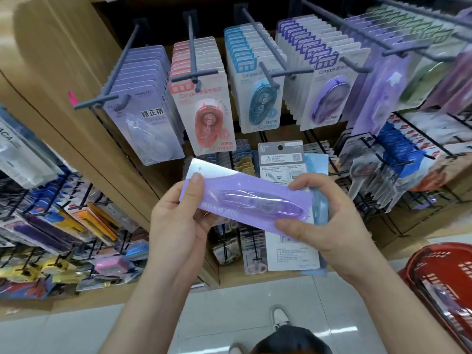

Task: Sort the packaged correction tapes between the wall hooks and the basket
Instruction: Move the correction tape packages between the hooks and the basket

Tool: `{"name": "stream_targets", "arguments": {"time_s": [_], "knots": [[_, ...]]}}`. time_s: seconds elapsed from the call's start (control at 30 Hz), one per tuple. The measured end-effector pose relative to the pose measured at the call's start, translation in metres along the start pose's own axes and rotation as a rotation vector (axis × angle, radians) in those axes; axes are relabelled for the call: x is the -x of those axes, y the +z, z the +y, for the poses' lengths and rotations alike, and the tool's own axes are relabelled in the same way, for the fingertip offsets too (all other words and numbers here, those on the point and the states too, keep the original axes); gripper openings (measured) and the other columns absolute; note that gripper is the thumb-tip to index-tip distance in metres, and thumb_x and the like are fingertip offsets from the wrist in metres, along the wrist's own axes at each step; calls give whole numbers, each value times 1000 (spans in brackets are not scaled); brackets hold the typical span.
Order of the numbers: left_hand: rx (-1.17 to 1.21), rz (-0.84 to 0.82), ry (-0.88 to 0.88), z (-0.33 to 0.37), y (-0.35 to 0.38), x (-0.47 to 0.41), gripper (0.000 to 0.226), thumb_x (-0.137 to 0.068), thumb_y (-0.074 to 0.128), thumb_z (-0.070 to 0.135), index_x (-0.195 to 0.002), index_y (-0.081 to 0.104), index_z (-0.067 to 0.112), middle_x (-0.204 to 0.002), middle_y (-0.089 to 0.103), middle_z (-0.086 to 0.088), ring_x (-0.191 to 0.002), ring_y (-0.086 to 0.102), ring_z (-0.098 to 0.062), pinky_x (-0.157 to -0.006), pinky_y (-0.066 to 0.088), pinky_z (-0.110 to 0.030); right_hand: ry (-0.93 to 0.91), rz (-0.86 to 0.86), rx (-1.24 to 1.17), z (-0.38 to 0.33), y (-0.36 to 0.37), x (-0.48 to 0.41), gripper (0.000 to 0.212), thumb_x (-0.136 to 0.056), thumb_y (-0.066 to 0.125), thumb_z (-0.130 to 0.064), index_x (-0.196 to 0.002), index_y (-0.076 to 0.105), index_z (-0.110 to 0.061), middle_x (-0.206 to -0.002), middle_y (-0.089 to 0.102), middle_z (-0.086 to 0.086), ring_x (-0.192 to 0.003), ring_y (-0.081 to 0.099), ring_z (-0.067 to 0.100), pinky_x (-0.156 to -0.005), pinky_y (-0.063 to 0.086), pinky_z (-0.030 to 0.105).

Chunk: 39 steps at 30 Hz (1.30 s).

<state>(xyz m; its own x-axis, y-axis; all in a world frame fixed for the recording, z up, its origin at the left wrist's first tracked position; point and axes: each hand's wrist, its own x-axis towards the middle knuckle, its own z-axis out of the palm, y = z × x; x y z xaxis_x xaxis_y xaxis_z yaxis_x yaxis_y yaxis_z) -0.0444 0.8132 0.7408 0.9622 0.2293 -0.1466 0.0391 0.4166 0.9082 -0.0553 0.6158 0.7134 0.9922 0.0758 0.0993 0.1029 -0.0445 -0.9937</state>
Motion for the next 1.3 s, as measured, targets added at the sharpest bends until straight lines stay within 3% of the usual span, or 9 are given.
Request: {"name": "stream_targets", "arguments": {"time_s": [0.2,0.37,0.5,0.67,0.8,0.93,1.1,1.23,1.3], "knots": [[161,-207,-259,-22,12,3,43,-88,55,27,-123,59,2,-109,70,-14,-97,67,-25,-80,59,-37,9,179,4,10,1,32,44,-63,83,-16,-99,67,-35,-103,66,-21,-92,63,-1,-74,50,15],[47,-334,-312,-43,49,9,46,-99,45,26,-134,48,-3,-125,64,-24,-112,64,-37,-83,58,-48,86,347,-101,17,-20,59,41,-65,82,-21,-102,68,-35,-104,70,-5,-91,67,15,-72,53,29],[-55,-303,-112,-55,93,6,17,-104,44,13,-114,58,9,-90,70,-5,-72,68,-16,-59,56,-31,115,404,-127,17,-53,72,49,-61,89,-21,-103,68,-34,-97,72,-10,-85,70,11,-68,57,29],[-227,-274,122,-68,139,3,9,-101,53,9,-95,53,16,-69,66,9,-61,61,-7,-56,52,-26,99,484,-23,25,-122,84,36,-77,81,-5,-97,67,-32,-104,70,-14,-100,68,22,-79,61,43],[-314,-274,212,-81,186,12,10,-99,56,8,-94,57,17,-60,63,13,-56,55,-5,-55,47,-23,73,407,87,30,-185,82,38,-82,77,-5,-97,68,-39,-120,66,-3,-106,66,21,-83,60,42],[-292,-227,273,-88,233,10,9,-89,63,28,-80,62,26,-70,55,6,-71,45,-18,-64,35,-33,7,321,164,27,-224,67,32,-74,75,-23,-97,67,-45,-123,63,-1,-111,61,13,-97,52,41],[-160,-139,319,-79,265,0,11,-86,69,23,-75,68,20,-73,60,1,-78,51,-20,-72,43,-34,-39,190,179,23,-245,46,30,-77,71,-29,-101,64,-46,-116,64,-17,-116,57,23,-97,49,54],[-168,-101,439,-64,282,-10,16,-86,71,17,-71,70,18,-73,58,-4,-76,48,-21,-72,43,-35,-52,138,104,19,-248,32,33,-82,74,-20,-99,65,-46,-119,64,-3,-112,61,24,-90,54,52],[-229,-77,484,-62,289,-15,15,-89,70,13,-74,69,14,-68,61,0,-70,51,-18,-68,44,-31,-59,125,109,17,-246,27,30,-78,72,-27,-99,64,-47,-117,65,-9,-115,60,25,-95,51,54]]}}
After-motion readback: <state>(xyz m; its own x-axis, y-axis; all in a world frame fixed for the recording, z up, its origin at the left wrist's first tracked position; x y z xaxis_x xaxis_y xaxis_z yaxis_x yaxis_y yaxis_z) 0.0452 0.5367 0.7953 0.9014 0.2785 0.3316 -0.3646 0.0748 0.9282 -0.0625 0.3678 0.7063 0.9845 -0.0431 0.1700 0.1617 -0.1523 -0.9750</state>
